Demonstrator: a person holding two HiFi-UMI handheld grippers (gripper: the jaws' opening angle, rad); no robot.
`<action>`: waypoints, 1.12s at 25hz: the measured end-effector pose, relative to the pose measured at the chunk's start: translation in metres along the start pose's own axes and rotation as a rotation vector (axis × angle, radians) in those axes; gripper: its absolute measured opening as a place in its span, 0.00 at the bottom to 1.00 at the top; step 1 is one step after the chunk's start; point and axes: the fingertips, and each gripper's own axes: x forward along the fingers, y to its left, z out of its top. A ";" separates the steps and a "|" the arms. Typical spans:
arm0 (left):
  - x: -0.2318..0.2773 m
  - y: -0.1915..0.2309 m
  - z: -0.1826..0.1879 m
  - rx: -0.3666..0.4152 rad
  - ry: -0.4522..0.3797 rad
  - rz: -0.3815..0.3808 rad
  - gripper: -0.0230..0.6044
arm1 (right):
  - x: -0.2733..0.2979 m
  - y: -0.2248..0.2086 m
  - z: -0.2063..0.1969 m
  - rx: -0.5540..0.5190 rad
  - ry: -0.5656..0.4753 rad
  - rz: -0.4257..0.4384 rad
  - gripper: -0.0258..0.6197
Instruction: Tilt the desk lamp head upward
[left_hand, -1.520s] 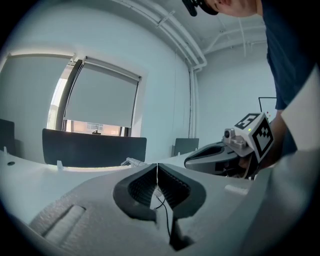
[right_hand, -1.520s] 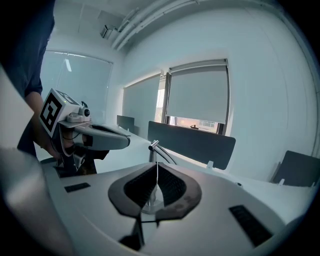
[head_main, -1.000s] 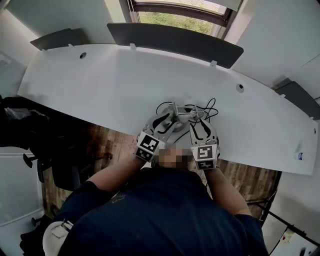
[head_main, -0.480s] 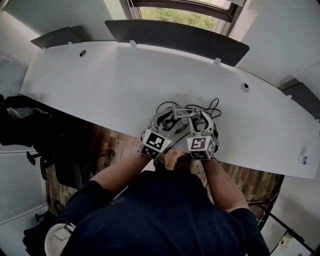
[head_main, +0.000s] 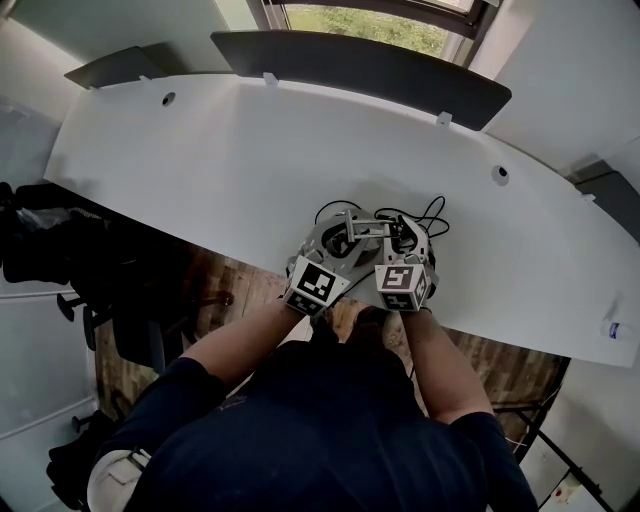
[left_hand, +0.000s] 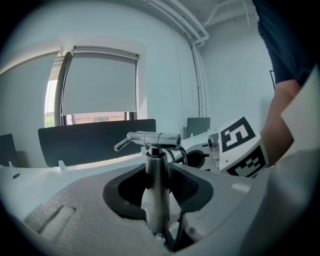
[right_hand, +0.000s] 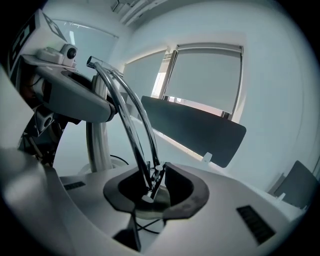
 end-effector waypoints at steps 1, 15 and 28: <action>0.000 0.000 0.000 0.003 -0.003 -0.006 0.24 | 0.000 0.000 0.000 0.004 -0.003 0.003 0.19; -0.003 0.003 -0.001 0.004 -0.038 -0.008 0.24 | -0.021 -0.041 0.024 -0.289 0.068 -0.100 0.18; -0.001 -0.002 -0.005 -0.059 -0.030 -0.036 0.24 | -0.066 -0.075 0.100 -0.805 0.097 -0.305 0.19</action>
